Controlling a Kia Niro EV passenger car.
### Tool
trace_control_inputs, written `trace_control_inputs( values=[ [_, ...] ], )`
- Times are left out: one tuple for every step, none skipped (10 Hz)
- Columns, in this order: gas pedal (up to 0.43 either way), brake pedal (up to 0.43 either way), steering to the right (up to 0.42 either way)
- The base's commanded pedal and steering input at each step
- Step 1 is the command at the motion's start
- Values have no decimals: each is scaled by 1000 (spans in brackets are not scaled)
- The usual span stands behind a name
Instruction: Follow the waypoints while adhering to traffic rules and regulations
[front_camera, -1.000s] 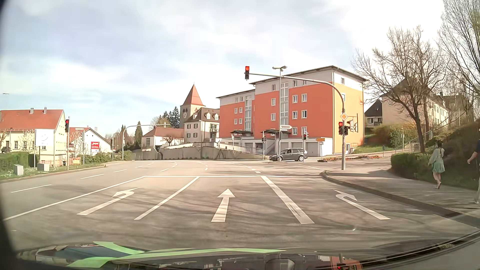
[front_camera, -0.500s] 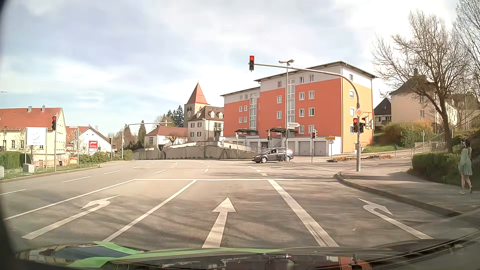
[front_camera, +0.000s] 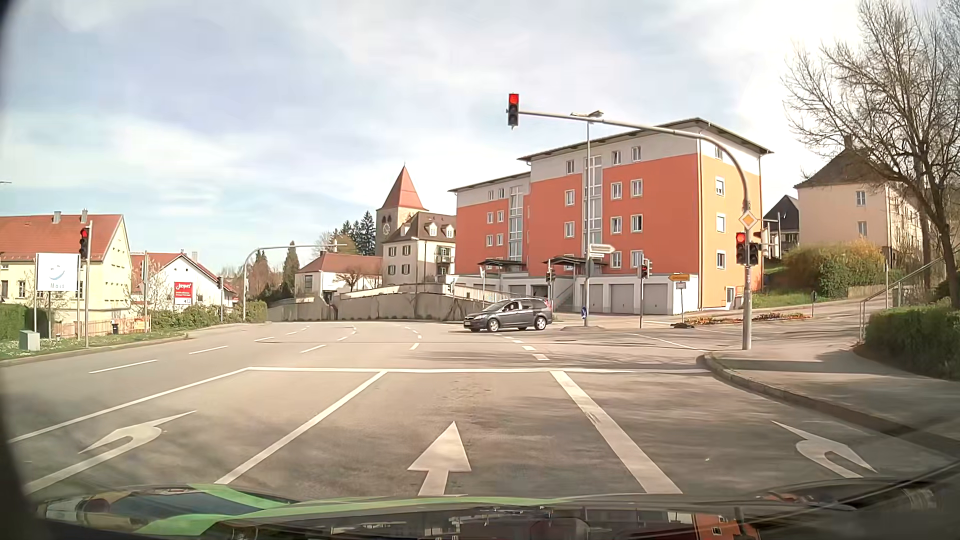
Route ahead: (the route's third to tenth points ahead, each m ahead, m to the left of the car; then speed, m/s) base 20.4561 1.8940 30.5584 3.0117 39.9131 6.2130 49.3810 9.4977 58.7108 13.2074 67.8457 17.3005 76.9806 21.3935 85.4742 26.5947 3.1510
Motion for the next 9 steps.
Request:
trace_control_inputs(
  values=[
    [0,140,-38],
    [0,134,-38],
    [0,134,-38],
    [0,134,-38],
    [0,128,-38],
    [0,128,-38],
    [0,122,-35],
    [0,104,-30],
    [0,98,-25]
  ],
)
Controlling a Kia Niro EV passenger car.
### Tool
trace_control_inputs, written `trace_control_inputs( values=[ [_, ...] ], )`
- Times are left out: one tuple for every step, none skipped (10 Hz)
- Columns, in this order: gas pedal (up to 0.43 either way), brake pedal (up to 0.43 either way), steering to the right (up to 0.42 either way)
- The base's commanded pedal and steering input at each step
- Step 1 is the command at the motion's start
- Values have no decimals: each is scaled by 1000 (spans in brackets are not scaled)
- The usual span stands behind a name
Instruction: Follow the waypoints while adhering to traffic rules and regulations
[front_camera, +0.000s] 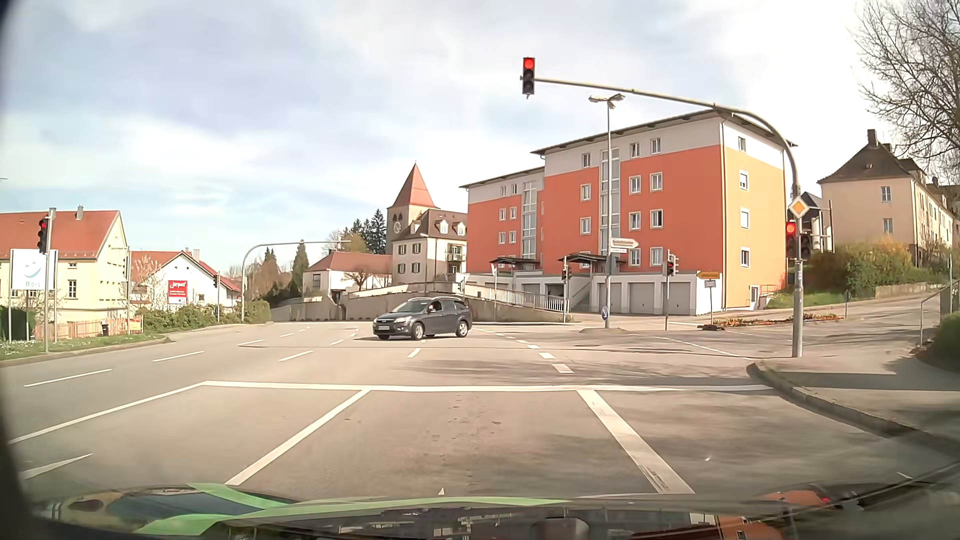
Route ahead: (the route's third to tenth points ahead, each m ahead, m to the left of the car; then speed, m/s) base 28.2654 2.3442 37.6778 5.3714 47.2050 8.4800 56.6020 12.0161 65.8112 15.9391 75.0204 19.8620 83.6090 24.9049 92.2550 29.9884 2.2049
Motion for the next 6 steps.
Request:
trace_control_inputs(
  values=[
    [0,91,-18],
    [0,79,-15],
    [0,79,-14],
    [0,79,-15],
    [0,73,-15],
    [0,67,-15]
  ],
)
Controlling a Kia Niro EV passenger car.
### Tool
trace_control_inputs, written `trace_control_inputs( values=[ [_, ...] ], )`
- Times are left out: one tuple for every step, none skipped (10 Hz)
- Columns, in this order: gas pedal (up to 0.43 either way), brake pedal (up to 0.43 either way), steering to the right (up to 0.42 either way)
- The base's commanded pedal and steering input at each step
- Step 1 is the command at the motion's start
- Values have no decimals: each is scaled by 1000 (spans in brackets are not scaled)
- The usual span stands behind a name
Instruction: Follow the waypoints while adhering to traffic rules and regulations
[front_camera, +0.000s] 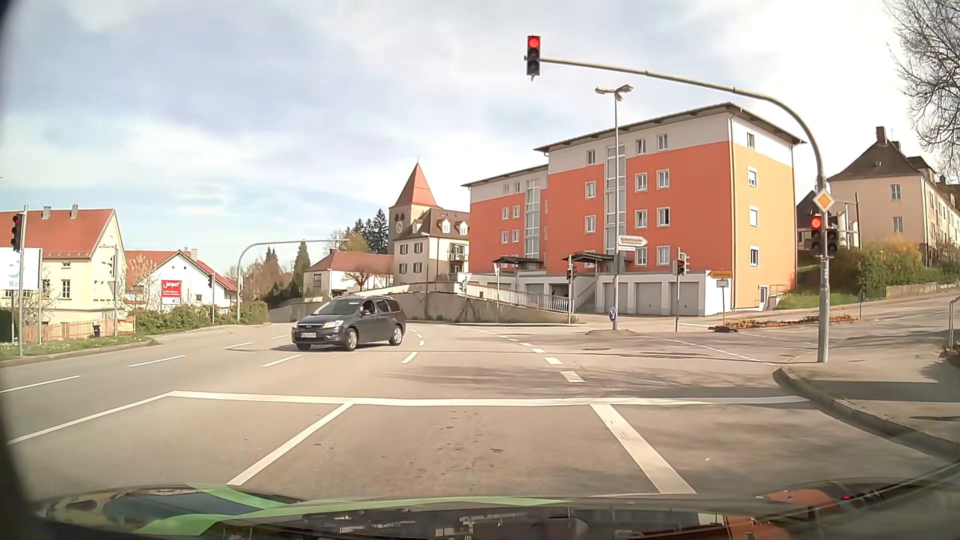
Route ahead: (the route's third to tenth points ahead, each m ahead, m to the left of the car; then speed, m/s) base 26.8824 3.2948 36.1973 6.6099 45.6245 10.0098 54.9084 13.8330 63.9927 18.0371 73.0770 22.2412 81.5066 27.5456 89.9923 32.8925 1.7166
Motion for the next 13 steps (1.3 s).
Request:
trace_control_inputs(
  values=[
    [0,55,-14],
    [0,18,-14],
    [0,0,-14],
    [0,0,-14],
    [0,0,-17],
    [0,0,-23],
    [0,18,-31],
    [0,18,-37],
    [0,0,-39],
    [0,0,-40],
    [0,0,-40],
    [0,0,-38],
    [0,6,-37]
  ],
)
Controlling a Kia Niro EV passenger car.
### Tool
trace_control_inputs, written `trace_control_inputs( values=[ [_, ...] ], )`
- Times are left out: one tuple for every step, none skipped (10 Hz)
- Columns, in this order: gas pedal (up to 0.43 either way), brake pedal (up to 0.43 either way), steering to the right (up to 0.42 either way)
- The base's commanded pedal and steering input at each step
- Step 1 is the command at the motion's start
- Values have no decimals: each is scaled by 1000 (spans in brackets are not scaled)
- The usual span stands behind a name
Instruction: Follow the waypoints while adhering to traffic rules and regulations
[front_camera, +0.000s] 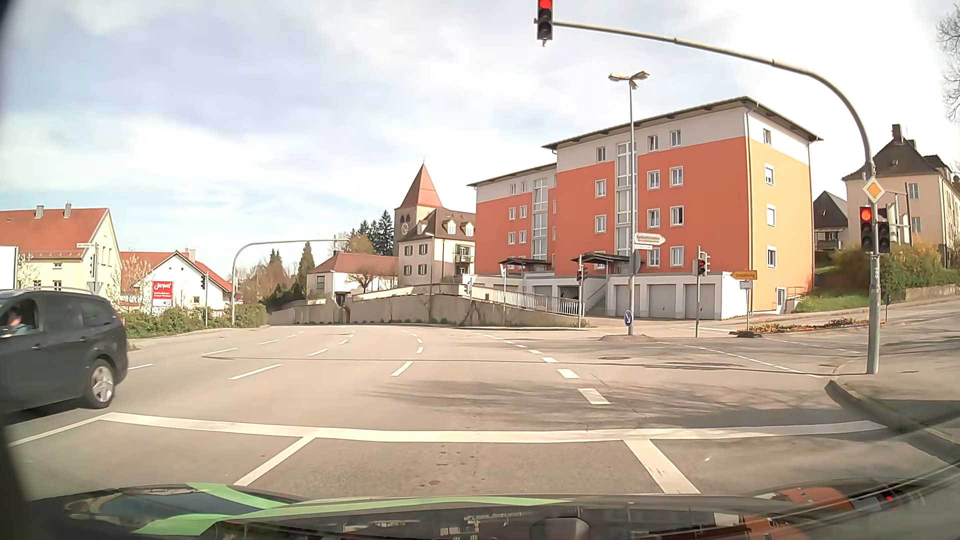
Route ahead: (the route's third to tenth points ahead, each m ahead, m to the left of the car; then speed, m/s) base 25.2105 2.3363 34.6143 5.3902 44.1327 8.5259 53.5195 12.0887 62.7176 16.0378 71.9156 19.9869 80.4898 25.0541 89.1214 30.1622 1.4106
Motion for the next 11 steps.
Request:
trace_control_inputs(
  values=[
    [0,43,-37],
    [0,55,-37],
    [0,67,-40],
    [0,98,-44],
    [0,122,-46],
    [0,134,-47],
    [0,140,-47],
    [0,140,-47],
    [0,146,-47],
    [0,152,-47],
    [0,152,-47]
  ],
)
